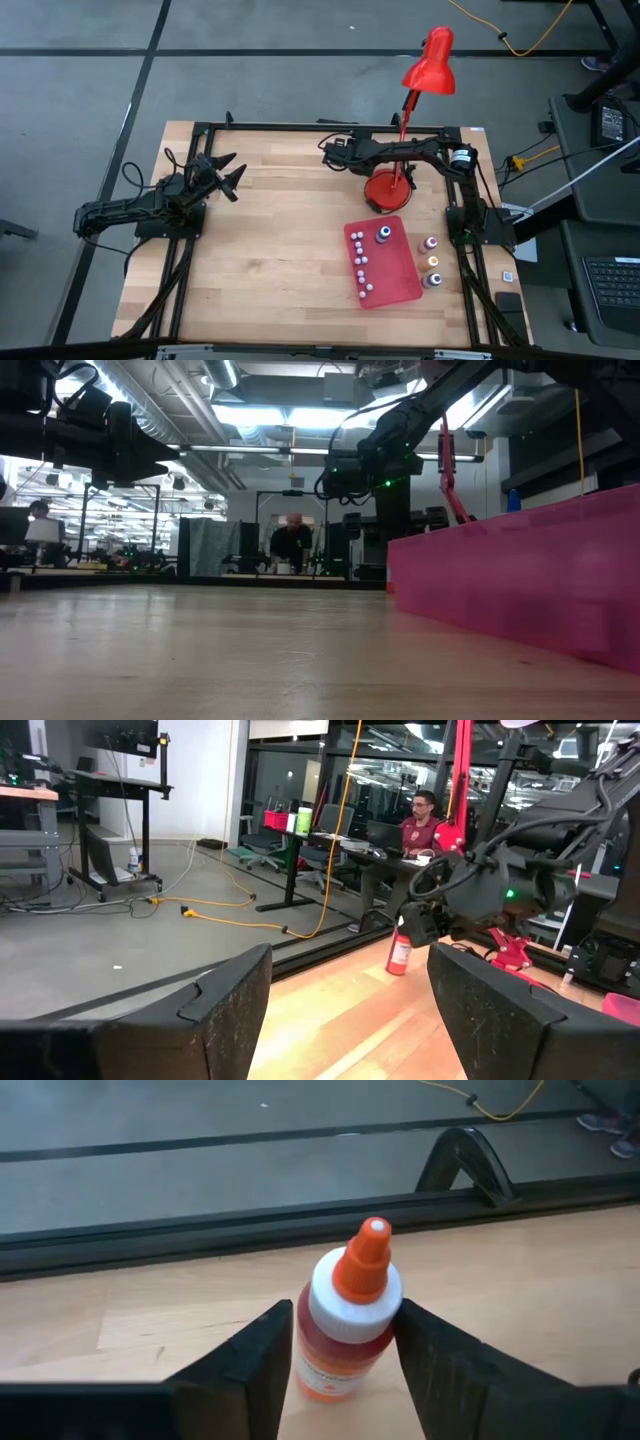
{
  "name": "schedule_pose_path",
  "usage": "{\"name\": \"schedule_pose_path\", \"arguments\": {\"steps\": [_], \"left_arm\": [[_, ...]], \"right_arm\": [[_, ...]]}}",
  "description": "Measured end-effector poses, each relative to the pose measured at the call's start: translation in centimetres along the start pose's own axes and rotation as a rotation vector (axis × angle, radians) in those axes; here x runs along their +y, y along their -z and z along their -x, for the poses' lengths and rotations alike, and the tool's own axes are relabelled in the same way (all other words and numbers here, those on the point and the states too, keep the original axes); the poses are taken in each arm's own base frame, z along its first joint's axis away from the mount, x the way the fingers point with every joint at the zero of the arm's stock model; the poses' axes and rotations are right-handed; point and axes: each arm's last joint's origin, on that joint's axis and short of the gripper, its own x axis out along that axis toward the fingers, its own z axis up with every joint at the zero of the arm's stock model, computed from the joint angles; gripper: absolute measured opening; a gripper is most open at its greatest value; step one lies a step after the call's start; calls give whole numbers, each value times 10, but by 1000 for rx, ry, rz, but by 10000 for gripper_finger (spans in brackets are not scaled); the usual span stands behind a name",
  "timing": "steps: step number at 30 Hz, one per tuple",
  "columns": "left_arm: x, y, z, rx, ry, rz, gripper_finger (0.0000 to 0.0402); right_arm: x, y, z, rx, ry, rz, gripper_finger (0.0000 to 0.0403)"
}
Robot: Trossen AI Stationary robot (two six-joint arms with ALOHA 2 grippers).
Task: Pick & Place food coloring
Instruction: Put the large orange food coloring bottle into the red bin
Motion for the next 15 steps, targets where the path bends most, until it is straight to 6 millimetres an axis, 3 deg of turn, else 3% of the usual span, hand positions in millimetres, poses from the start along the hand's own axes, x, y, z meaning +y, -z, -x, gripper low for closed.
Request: {"name": "schedule_pose_path", "arguments": {"steps": [15], "left_arm": [[0,0,0,0,0,0,265]], "right_arm": [[5,8,10,0,-31,11,123]]}}
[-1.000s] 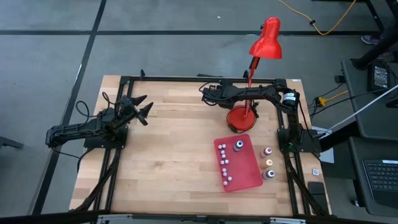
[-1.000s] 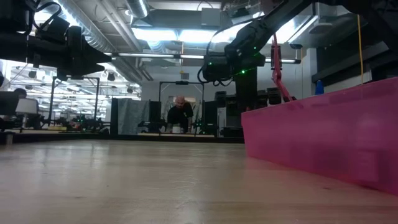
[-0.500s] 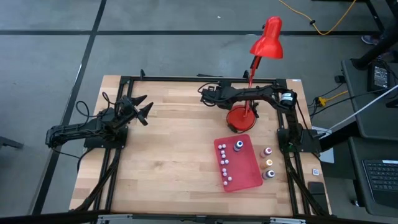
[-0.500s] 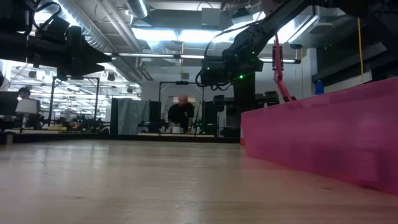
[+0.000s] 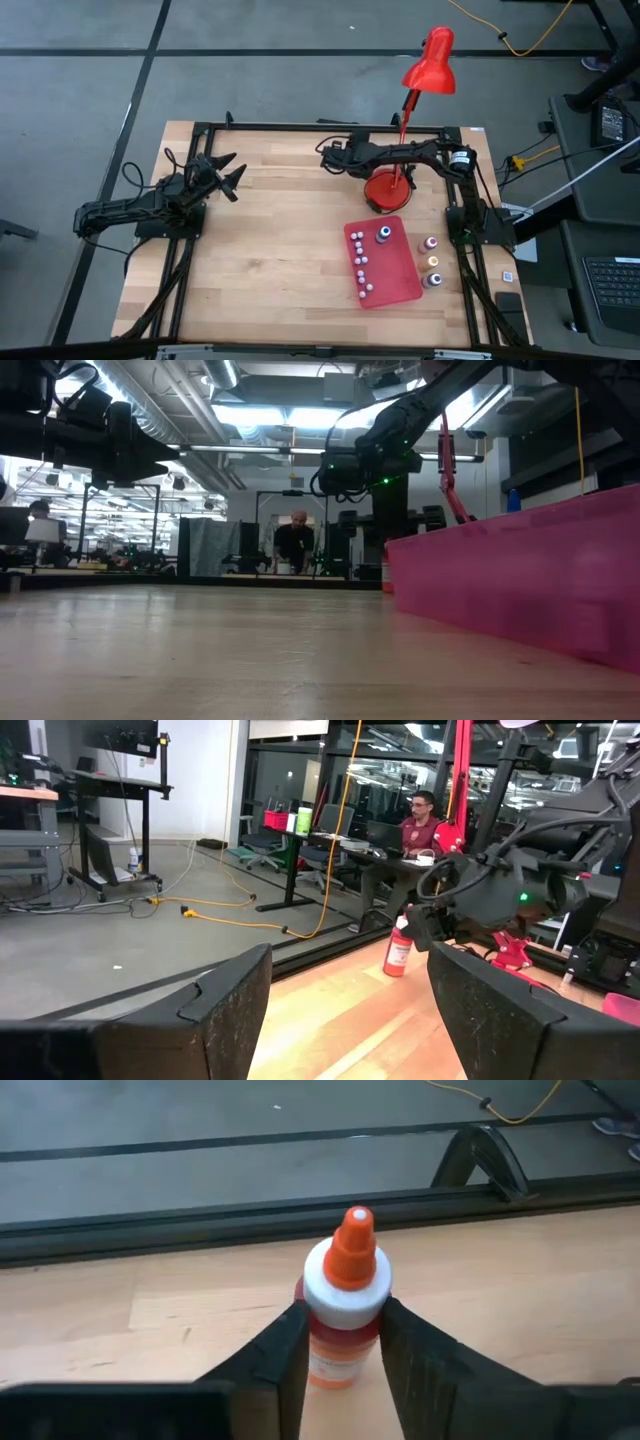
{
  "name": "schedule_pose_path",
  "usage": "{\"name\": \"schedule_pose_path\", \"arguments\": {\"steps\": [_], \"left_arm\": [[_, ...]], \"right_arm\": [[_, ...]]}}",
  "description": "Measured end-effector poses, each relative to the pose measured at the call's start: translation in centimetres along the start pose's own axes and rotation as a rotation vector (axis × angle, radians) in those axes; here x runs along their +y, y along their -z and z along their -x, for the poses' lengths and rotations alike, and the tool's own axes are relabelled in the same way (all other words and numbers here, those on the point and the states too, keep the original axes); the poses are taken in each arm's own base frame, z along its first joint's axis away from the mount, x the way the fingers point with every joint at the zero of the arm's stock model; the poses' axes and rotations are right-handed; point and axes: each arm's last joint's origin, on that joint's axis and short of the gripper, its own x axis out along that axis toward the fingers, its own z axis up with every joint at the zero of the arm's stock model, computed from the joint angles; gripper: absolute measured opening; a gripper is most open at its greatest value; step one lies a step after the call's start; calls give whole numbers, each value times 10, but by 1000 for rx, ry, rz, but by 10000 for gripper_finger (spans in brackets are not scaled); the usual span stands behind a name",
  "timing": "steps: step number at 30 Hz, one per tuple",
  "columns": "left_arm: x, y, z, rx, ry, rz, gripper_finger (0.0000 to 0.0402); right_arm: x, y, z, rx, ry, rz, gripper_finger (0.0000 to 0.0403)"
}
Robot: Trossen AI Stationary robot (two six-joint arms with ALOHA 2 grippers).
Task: Pick & Place food coloring
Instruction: Put the large orange food coloring bottle into the red bin
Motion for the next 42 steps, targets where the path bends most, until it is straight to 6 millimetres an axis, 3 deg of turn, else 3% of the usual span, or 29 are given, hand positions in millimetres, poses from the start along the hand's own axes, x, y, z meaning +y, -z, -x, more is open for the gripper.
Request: {"name": "schedule_pose_path", "arguments": {"steps": [6,10,20,31,35,37,42], "left_arm": [[0,0,0,0,0,0,265],[0,0,0,0,0,0,265],[0,0,0,0,0,0,265],[0,0,0,0,0,0,265],[0,0,0,0,0,0,265],[0,0,0,0,0,0,265],[0,0,0,-1,0,0,265]], "right_arm": [[2,6,7,10,-20,16,100],[3,17,10,112,-41,44,86],[6,24,28,110,-72,84,46],[24,15,88,91,-179,115,39],[32,8,104,108,-234,86,39],[33,0,111,145,-246,163,39],[32,-45,124,160,-226,346,41]]}}
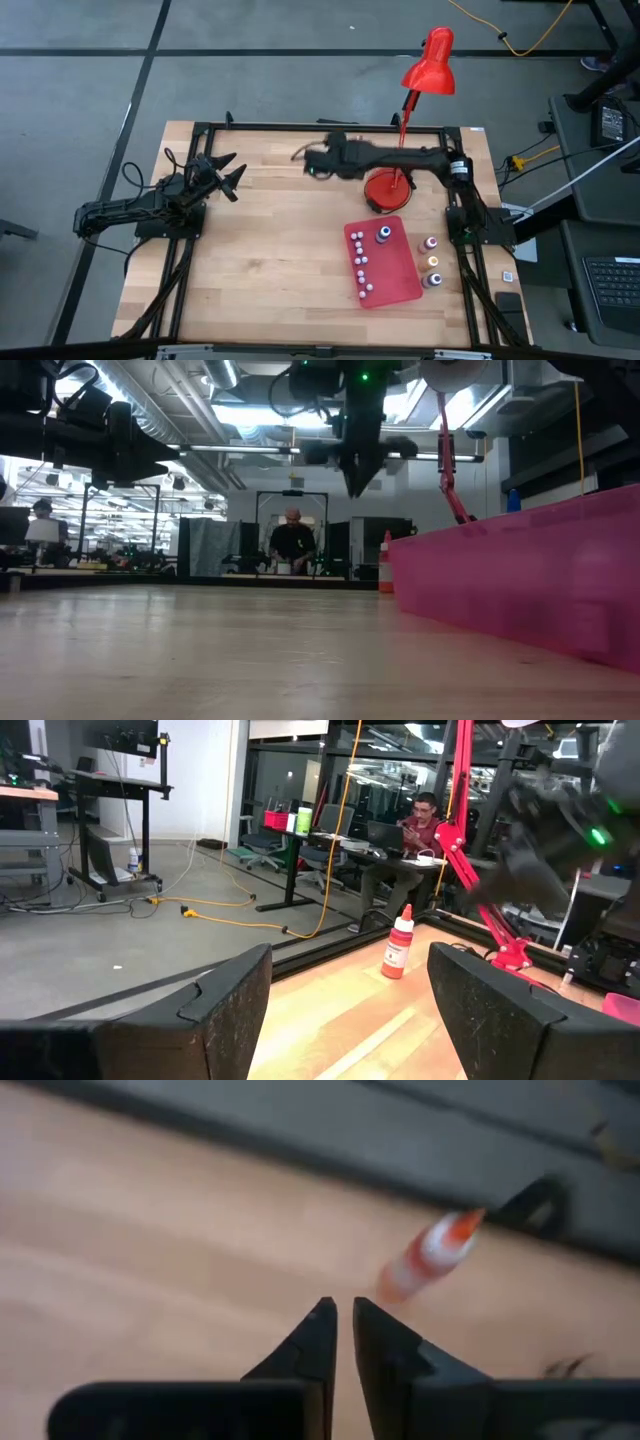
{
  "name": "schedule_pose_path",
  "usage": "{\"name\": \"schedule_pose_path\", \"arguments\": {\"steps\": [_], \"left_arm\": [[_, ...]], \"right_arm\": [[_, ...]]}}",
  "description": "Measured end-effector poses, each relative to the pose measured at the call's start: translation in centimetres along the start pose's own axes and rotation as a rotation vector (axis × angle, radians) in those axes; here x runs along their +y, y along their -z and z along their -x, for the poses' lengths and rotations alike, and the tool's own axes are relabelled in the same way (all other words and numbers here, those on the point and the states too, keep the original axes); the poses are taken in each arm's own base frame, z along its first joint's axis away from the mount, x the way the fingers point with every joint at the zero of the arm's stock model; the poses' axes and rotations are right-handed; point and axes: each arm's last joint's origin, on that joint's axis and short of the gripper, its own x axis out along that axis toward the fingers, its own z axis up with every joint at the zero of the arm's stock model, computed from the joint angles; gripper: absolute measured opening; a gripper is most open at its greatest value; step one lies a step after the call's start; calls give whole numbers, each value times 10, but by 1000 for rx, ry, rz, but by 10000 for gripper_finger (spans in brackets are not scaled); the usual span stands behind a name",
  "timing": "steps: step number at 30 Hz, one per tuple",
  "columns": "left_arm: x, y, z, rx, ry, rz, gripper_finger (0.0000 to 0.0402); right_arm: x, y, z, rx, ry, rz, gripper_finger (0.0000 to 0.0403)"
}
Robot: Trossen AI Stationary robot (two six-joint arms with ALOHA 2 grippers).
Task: Pick & Place food coloring
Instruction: Put the large orange food coloring bottle into the red bin
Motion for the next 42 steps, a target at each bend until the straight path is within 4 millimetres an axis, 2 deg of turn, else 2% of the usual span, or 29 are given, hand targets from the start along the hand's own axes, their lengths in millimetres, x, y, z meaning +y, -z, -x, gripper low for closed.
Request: {"name": "schedule_pose_path", "arguments": {"steps": [3,8,12,16,22,30,42], "left_arm": [[0,0,0,0,0,0,265],[0,0,0,0,0,0,265],[0,0,0,0,0,0,265],[0,0,0,0,0,0,265],[0,0,0,0,0,0,265],[0,0,0,0,0,0,265],[0,0,0,0,0,0,265]], "right_arm": [[-7,-24,7,-38,11,61,55],[-15,-51,12,-48,-11,111,106],[-23,-62,3,-42,7,124,150],[-20,-66,-9,-50,7,175,176],[-16,-70,-36,-38,32,164,181],[-26,-74,-67,40,91,13,181],[-54,-78,-80,170,206,-125,181]]}}
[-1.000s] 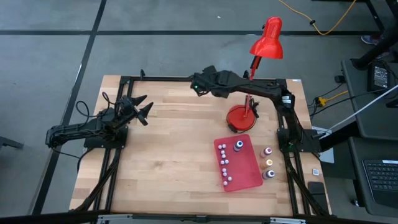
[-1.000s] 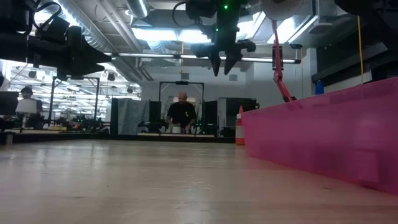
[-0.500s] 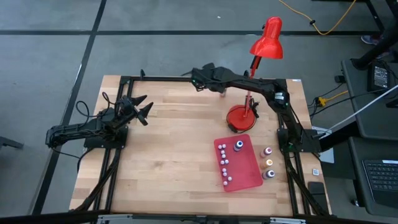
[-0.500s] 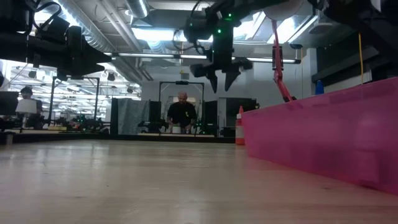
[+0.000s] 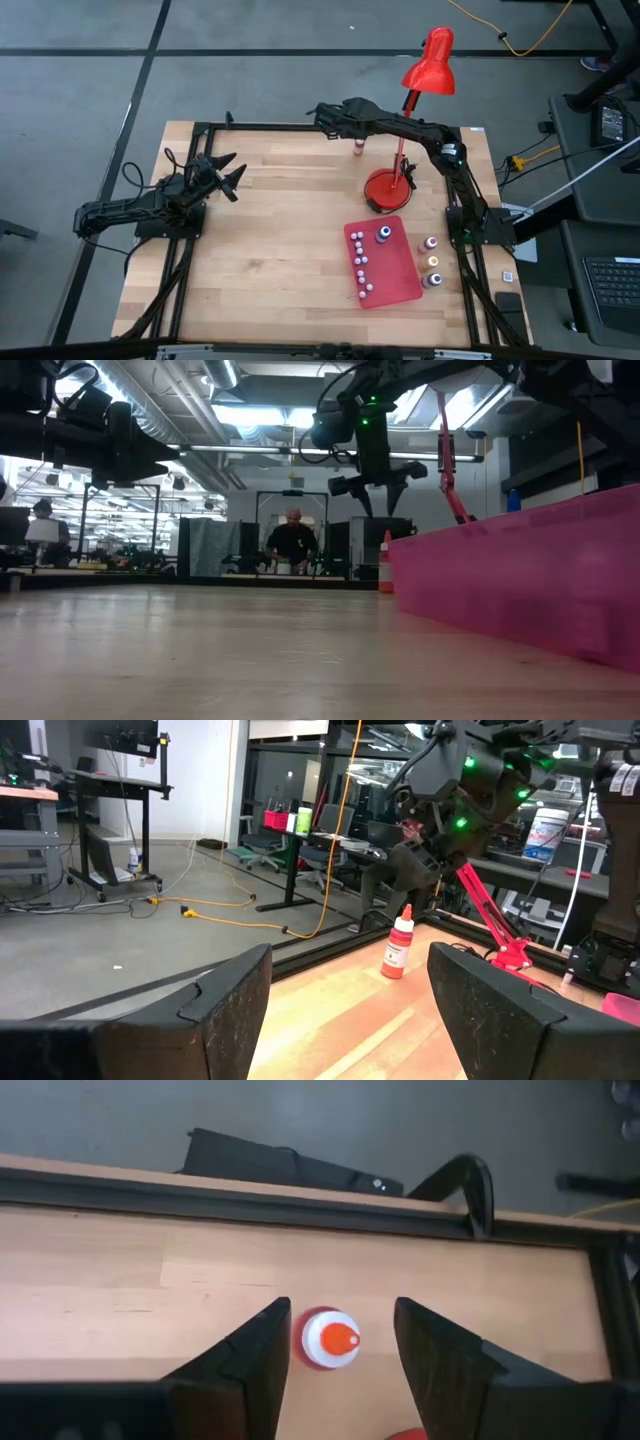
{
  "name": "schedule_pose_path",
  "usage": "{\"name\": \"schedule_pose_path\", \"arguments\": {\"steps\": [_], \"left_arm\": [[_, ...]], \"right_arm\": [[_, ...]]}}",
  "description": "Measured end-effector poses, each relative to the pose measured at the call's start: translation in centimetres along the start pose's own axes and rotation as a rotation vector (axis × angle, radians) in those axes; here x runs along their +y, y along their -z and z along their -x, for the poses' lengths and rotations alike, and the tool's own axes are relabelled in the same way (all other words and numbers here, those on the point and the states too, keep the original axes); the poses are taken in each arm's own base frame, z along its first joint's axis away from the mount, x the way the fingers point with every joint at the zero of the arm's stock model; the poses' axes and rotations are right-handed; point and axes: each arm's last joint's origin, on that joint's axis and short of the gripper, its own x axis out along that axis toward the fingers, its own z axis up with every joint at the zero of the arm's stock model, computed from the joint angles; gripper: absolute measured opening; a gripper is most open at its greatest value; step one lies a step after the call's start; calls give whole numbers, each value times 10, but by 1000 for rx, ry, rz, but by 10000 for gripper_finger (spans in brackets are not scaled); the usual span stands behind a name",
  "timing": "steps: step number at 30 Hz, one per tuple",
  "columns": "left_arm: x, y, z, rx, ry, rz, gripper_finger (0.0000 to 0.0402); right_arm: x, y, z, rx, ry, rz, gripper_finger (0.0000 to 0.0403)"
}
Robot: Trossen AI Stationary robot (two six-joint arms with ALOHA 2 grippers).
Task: Pick & Place food coloring
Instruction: Put the large orange food coloring bottle into the red bin
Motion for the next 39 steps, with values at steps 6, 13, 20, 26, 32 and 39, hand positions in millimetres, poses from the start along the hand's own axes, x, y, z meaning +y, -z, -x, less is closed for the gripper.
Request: {"name": "schedule_pose_path", "arguments": {"steps": [6,13,20,26,32,39], "left_arm": [[0,0,0,0,0,0,265],[0,0,0,0,0,0,265],[0,0,0,0,0,0,265],[0,0,0,0,0,0,265],[0,0,0,0,0,0,265],[0,0,0,0,0,0,265]], "right_arm": [[-3,-3,-3,16,5,-34,181],[-6,-4,-5,30,29,-75,182],[-4,-5,-5,23,7,-90,182],[-4,-5,-5,21,4,-71,216],[-4,-5,-5,10,9,-65,273],[0,13,-24,60,23,-56,291]]}}
